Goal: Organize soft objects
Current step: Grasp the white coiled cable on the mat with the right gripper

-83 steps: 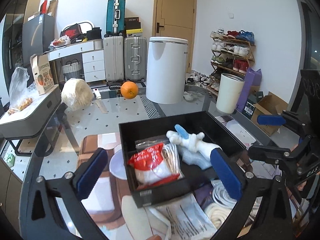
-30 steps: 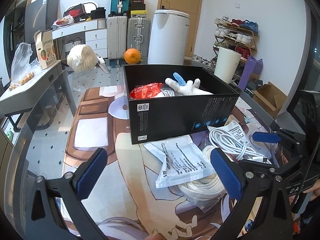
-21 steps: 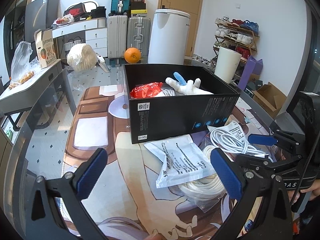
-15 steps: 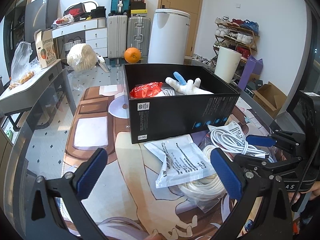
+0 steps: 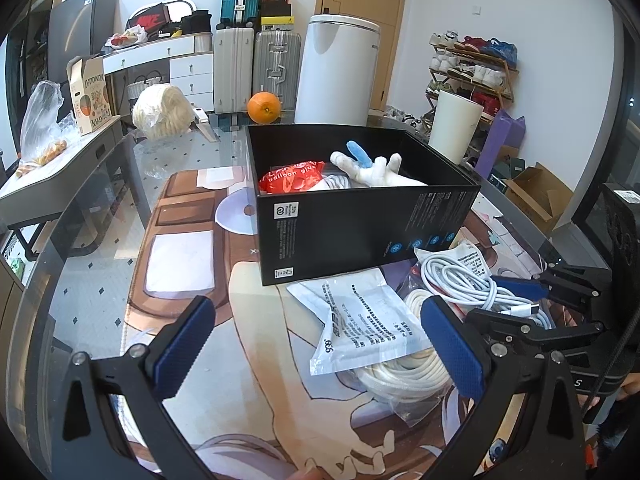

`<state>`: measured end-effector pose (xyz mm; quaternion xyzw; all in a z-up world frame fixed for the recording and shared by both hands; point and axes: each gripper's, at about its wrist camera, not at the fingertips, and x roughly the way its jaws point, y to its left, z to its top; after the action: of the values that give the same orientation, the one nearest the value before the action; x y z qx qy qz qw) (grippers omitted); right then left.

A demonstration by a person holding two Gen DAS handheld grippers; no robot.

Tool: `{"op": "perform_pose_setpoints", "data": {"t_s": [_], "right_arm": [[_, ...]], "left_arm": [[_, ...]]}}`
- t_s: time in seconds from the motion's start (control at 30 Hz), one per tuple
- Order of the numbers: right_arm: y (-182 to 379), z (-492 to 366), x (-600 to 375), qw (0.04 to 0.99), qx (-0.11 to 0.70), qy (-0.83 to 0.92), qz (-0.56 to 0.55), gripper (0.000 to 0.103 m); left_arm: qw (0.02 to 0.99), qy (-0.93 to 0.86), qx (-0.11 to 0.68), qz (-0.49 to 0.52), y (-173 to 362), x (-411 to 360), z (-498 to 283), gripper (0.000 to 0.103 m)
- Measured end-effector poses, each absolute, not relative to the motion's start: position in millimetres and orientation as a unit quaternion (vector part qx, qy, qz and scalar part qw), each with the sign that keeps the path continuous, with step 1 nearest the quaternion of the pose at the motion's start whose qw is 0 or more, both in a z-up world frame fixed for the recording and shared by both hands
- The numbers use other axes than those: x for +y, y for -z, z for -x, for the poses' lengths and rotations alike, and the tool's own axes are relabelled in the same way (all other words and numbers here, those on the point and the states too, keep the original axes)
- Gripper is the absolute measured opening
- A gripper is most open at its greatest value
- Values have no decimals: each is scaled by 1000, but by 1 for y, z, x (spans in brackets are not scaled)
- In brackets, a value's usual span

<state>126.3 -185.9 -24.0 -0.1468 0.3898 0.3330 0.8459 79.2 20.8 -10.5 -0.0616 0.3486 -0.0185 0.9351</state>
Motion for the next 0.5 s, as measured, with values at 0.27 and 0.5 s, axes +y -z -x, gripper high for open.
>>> {"op": "perform_pose_setpoints", "data": {"t_s": [0.27, 0.5], "right_arm": [[21, -122, -187, 848, 371, -350, 142, 29], [17, -121, -193, 853, 358, -359, 123, 29]], "left_arm": [[934, 19, 350, 62, 11, 21, -80, 103], [932, 25, 359, 49, 12, 15, -80, 103]]}}
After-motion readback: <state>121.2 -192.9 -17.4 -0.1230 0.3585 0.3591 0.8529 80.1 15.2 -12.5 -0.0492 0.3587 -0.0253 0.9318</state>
